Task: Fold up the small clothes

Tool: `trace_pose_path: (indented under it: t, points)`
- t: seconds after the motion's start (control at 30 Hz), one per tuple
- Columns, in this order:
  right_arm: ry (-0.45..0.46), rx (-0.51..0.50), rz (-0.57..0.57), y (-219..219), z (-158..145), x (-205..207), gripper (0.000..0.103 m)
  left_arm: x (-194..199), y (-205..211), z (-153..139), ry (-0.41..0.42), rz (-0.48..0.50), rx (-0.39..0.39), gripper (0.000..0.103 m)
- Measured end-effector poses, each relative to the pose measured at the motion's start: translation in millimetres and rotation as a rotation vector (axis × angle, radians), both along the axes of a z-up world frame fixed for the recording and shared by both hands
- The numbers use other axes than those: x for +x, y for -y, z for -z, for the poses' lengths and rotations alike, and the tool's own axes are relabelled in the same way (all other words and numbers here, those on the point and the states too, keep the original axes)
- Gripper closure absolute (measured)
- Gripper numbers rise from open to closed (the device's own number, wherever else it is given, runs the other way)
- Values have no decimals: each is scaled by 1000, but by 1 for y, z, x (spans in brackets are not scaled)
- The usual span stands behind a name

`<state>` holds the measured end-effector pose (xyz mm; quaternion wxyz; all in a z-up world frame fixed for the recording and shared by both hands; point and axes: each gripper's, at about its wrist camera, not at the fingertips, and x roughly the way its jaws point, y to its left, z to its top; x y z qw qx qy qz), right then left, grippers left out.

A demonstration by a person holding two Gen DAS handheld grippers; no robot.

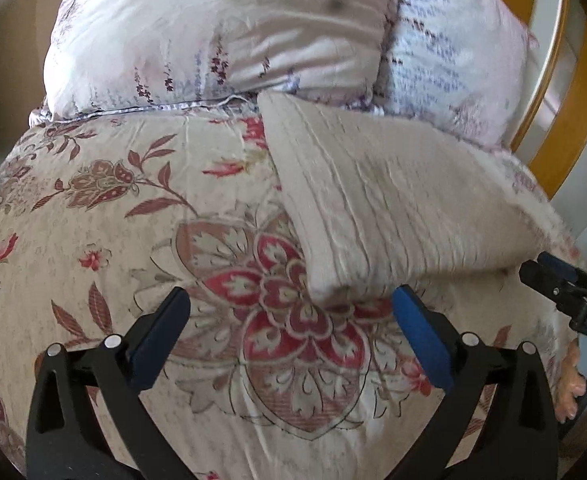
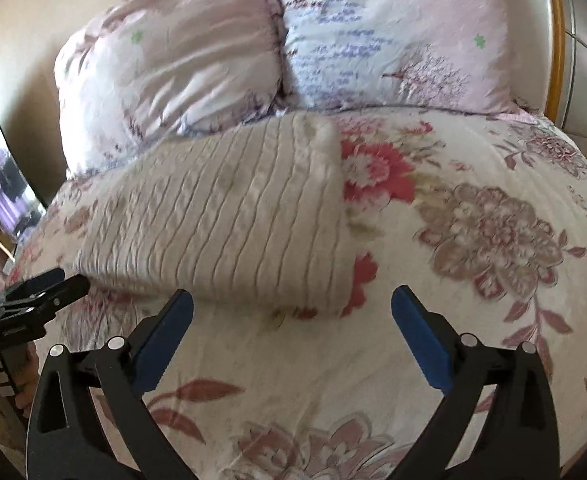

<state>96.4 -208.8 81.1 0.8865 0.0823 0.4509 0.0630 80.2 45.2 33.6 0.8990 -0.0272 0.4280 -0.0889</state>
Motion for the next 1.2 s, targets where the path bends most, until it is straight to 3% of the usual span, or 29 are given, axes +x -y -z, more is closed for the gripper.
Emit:
trace_pose_path:
  t: [0.17, 0.47, 1.2]
  points:
    - [-47, -65, -4, -16, 12, 0, 2, 2, 14, 11, -57, -2, 78, 2]
    - [-97, -130, 8, -27, 22, 6, 2, 4, 28, 17, -74, 1, 159, 2]
    - [-101, -168, 0, -31, 25, 6, 1, 5, 29, 18, -71, 3, 157, 2]
